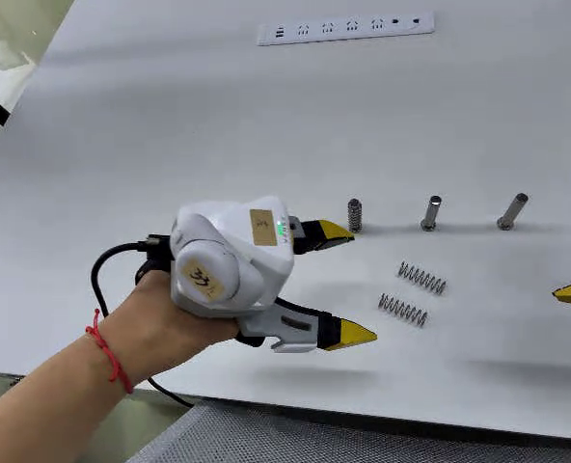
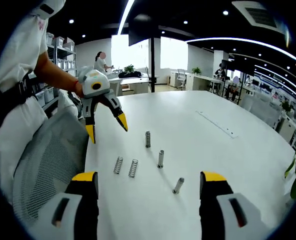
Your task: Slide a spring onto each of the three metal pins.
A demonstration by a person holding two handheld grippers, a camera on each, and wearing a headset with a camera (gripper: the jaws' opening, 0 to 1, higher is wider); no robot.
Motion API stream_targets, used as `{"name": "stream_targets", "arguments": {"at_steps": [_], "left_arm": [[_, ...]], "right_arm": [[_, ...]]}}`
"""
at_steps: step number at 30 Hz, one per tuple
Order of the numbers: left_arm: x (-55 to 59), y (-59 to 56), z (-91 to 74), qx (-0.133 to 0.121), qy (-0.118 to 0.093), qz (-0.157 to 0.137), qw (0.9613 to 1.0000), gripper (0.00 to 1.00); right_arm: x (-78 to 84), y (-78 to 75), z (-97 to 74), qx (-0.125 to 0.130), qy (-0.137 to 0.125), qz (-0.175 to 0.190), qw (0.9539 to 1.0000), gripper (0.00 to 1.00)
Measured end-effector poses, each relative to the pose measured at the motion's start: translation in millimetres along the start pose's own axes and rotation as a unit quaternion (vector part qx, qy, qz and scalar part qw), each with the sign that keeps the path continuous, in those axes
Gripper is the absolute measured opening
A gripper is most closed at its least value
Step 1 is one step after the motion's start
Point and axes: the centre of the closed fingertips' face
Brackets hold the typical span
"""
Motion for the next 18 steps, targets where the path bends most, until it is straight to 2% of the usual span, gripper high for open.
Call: {"name": "stream_targets", "arguments": {"at_steps": [5, 6, 9, 10, 11, 14, 18], "left_arm": [[8.3, -3.3, 15.5, 0.024, 0.031, 0.031, 0.9988, 0.47], [12.1, -4.1, 18.6, 0.032, 0.044, 0.046, 0.9975, 0.46], [14.1, -6.4, 26.3, 0.045, 0.053, 0.063, 0.9956, 0.39], [19.4, -5.4, 29.5, 0.05, 0.069, 0.081, 0.9931, 0.36], [21.5, -5.6, 31.6, 0.055, 0.074, 0.093, 0.9914, 0.32], [26.9, -5.9, 40.2, 0.062, 0.09, 0.103, 0.9887, 0.28], [30.7, -9.0, 48.8, 0.076, 0.097, 0.114, 0.9858, 0.23]], "right_arm": [[9.0, -0.5, -6.4, 0.005, -0.012, 0.009, 0.9999, 0.85], [11.8, -0.4, -8.4, 0.007, -0.014, 0.011, 0.9998, 0.85], [17.5, -1.5, -13.1, 0.014, -0.018, 0.018, 0.9996, 0.85], [20.4, -1.8, -15.1, 0.017, -0.019, 0.021, 0.9995, 0.85], [22.2, -1.8, -16.0, 0.018, -0.019, 0.022, 0.9994, 0.85], [28.0, -0.8, -18.3, 0.021, -0.018, 0.028, 0.9992, 0.84], [31.2, 0.0, -21.7, 0.026, -0.021, 0.035, 0.9988, 0.84]]}}
Point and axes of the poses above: the centre of the closed fingertips' face, and the gripper's own axes: z roughly forward along the fingers, y roughly to its left, x roughly out of its underside, and after that the axes turned 7 degrees about -x, right-handed
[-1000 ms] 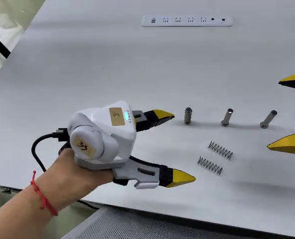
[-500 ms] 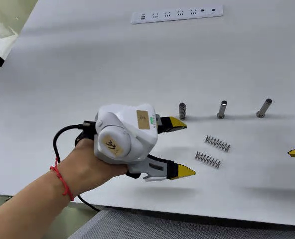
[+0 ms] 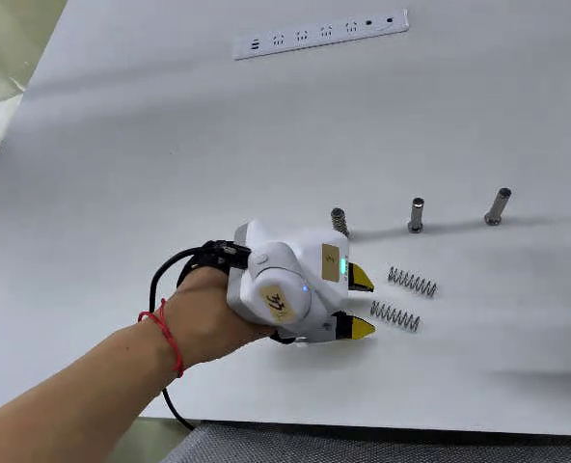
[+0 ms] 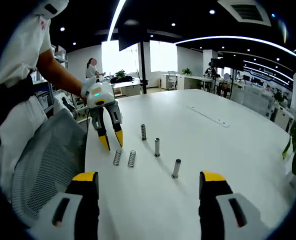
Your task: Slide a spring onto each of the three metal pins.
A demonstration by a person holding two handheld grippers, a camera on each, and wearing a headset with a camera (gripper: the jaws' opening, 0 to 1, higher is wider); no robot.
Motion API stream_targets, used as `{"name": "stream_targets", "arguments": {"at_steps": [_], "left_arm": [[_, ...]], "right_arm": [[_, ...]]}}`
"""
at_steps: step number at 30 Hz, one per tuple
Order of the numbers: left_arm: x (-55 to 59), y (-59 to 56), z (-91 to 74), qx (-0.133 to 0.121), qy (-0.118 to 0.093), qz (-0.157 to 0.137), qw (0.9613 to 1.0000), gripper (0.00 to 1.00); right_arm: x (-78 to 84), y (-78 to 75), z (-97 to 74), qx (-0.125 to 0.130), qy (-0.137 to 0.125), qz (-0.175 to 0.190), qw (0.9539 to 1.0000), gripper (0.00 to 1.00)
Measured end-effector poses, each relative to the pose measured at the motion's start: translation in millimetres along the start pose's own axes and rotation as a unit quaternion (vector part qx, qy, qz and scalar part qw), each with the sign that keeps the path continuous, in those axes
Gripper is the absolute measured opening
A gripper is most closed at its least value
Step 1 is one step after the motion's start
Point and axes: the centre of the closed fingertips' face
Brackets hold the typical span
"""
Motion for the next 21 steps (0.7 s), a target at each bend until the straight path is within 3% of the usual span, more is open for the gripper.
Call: {"name": "stream_targets", "arguments": {"at_steps": [12, 21], "left_arm": [[7.7, -1.6, 16.4, 0.018, 0.028, 0.023, 0.9992, 0.18], [9.6, -1.8, 17.6, 0.021, 0.028, 0.023, 0.9991, 0.14]], "right_arm": [[3.8, 0.0, -7.4, 0.011, -0.006, 0.012, 0.9999, 0.84], [6.5, -1.3, -9.8, 0.014, -0.004, 0.014, 0.9998, 0.83]]}}
Point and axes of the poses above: the centre of the closed fingertips' face, and the gripper's own axes: z roughly forward along the fingers, y roughly to its left, x roughly out of its underside, and after that the axes turned 7 degrees about -x, right-handed
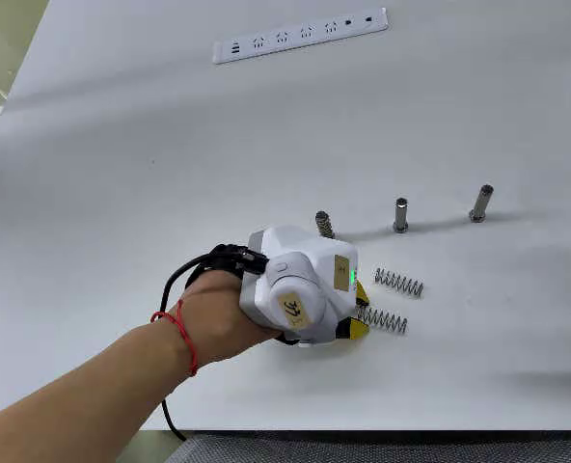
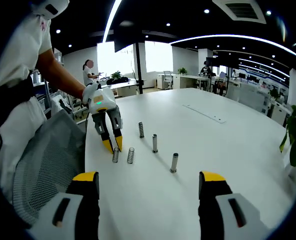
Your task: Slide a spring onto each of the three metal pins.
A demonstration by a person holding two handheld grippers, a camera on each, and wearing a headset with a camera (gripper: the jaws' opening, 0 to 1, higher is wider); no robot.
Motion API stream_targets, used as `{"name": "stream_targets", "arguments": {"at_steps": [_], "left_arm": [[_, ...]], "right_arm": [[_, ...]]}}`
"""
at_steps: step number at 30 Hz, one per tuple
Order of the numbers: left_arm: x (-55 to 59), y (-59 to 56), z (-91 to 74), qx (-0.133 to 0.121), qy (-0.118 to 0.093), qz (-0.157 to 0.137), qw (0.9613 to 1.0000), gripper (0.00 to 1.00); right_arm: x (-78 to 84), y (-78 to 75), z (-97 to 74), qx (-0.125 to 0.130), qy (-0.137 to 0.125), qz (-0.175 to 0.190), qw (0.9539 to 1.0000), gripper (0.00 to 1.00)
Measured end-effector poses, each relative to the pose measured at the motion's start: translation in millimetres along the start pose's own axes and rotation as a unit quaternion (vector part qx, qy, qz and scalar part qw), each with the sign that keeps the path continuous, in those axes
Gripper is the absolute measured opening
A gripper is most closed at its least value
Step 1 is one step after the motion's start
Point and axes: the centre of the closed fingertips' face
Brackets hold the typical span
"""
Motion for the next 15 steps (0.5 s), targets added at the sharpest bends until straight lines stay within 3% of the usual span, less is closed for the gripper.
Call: {"name": "stream_targets", "arguments": {"at_steps": [15], "left_arm": [[0.8, -0.2, 0.2, -0.005, 0.001, -0.006, 1.0, 0.11]], "right_arm": [[-2.2, 0.2, 2.5, -0.001, 0.0, -0.001, 1.0, 0.83]]}}
Point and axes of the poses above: the centre of the closed fingertips' face, and the gripper's own axes: z roughly forward along the fingers, y roughly to its left, x roughly out of its underside, and after that the axes turned 7 degrees about -x, right-handed
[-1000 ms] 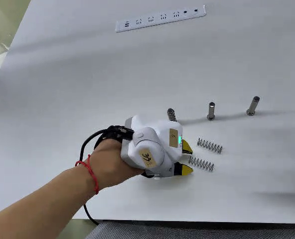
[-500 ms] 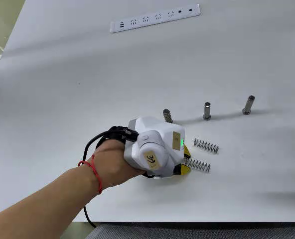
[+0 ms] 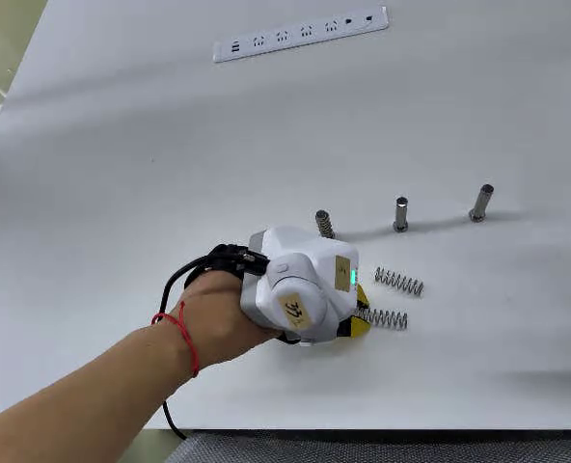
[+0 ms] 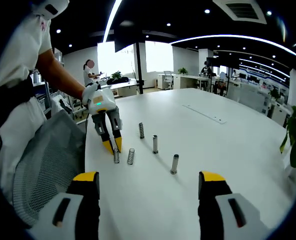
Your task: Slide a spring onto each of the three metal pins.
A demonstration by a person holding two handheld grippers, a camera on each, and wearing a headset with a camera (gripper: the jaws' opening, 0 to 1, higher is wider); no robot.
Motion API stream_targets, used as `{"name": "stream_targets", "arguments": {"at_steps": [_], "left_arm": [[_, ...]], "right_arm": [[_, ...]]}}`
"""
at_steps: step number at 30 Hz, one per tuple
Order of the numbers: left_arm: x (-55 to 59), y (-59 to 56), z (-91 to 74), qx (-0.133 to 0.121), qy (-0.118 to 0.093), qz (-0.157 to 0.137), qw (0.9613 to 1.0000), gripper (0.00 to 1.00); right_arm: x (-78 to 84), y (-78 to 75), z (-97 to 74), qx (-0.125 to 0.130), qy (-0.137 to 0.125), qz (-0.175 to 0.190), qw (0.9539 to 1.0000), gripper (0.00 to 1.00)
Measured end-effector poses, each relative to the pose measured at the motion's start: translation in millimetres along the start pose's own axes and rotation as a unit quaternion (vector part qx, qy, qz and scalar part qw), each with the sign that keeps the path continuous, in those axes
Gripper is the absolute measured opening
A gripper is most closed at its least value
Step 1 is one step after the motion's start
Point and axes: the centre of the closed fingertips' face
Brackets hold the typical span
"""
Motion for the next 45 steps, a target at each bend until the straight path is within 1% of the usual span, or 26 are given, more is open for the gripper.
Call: {"name": "stream_targets", "arguments": {"at_steps": [11, 17, 25, 27, 28, 31, 32, 33, 35, 36, 37, 39, 41, 43, 44, 45], "left_arm": [[-1.8, -5.8, -1.7, 0.003, -0.011, -0.03, 0.9995, 0.1], [-1.1, -7.5, -3.0, 0.002, -0.014, -0.037, 0.9992, 0.1], [-2.1, -9.0, -6.2, -0.004, -0.029, -0.06, 0.9978, 0.1], [-4.2, -8.0, -7.8, -0.009, -0.038, -0.072, 0.9966, 0.1], [-5.3, -7.8, -9.1, -0.01, -0.043, -0.078, 0.996, 0.1], [-9.8, -6.6, -13.3, -0.017, -0.052, -0.083, 0.995, 0.1], [-13.2, -6.1, -16.1, -0.019, -0.059, -0.089, 0.9941, 0.1], [-17.2, -3.7, -19.0, -0.026, -0.069, -0.096, 0.9927, 0.1], [-21.4, -1.4, -23.3, -0.033, -0.077, -0.103, 0.9912, 0.1], [-25.5, 0.4, -26.8, -0.039, -0.087, -0.107, 0.9897, 0.1], [-27.8, 1.5, -28.9, -0.043, -0.092, -0.111, 0.9886, 0.1], [-33.7, 3.3, -35.2, -0.051, -0.103, -0.116, 0.9866, 0.1], [-37.5, 4.7, -39.9, -0.058, -0.11, -0.116, 0.9854, 0.1], [-44.3, 6.7, -46.7, -0.066, -0.122, -0.119, 0.9831, 0.1], [-49.0, 8.3, -50.9, -0.071, -0.132, -0.122, 0.9811, 0.1], [-50.8, 9.3, -53.2, -0.074, -0.137, -0.125, 0.98, 0.1]], "right_arm": [[0.7, 2.6, 2.6, -0.002, 0.001, 0.001, 1.0, 0.82], [0.7, 3.6, 5.2, -0.005, 0.003, 0.002, 1.0, 0.82], [-4.3, 7.9, 10.7, -0.013, 0.003, 0.001, 0.9999, 0.82], [-6.6, 9.1, 11.6, -0.015, 0.002, 0.0, 0.9999, 0.82], [-7.7, 9.5, 12.0, -0.017, 0.003, -0.001, 0.9999, 0.81], [-12.3, 11.3, 12.8, -0.02, 0.003, -0.002, 0.9998, 0.8], [-15.3, 12.8, 13.2, -0.023, 0.002, -0.003, 0.9997, 0.8], [-19.2, 14.4, 14.0, -0.026, 0.001, -0.004, 0.9997, 0.79], [-24.3, 16.5, 15.2, -0.031, 0.0, -0.004, 0.9995, 0.77], [-28.3, 18.7, 16.6, -0.035, 0.0, -0.002, 0.9994, 0.76], [-31.3, 20.5, 17.9, -0.038, -0.001, -0.004, 0.9993, 0.75], [-40.1, 25.7, 21.6, -0.048, -0.003, -0.009, 0.9988, 0.73], [-46.6, 30.4, 24.7, -0.057, -0.007, -0.01, 0.9983, 0.7], [-56.2, 35.9, 29.1, -0.064, -0.012, -0.017, 0.9977, 0.68], [-61.4, 39.4, 31.4, -0.07, -0.014, -0.019, 0.9973, 0.67], [-64.5, 41.1, 33.0, -0.073, -0.014, -0.019, 0.9971, 0.65]]}}
Point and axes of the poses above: the centre of the closed fingertips' face, and the gripper's own axes: z roughly forward along the fingers, y roughly to its left, x roughly out of its underside, and after that the axes turned 7 degrees about -x, right-handed
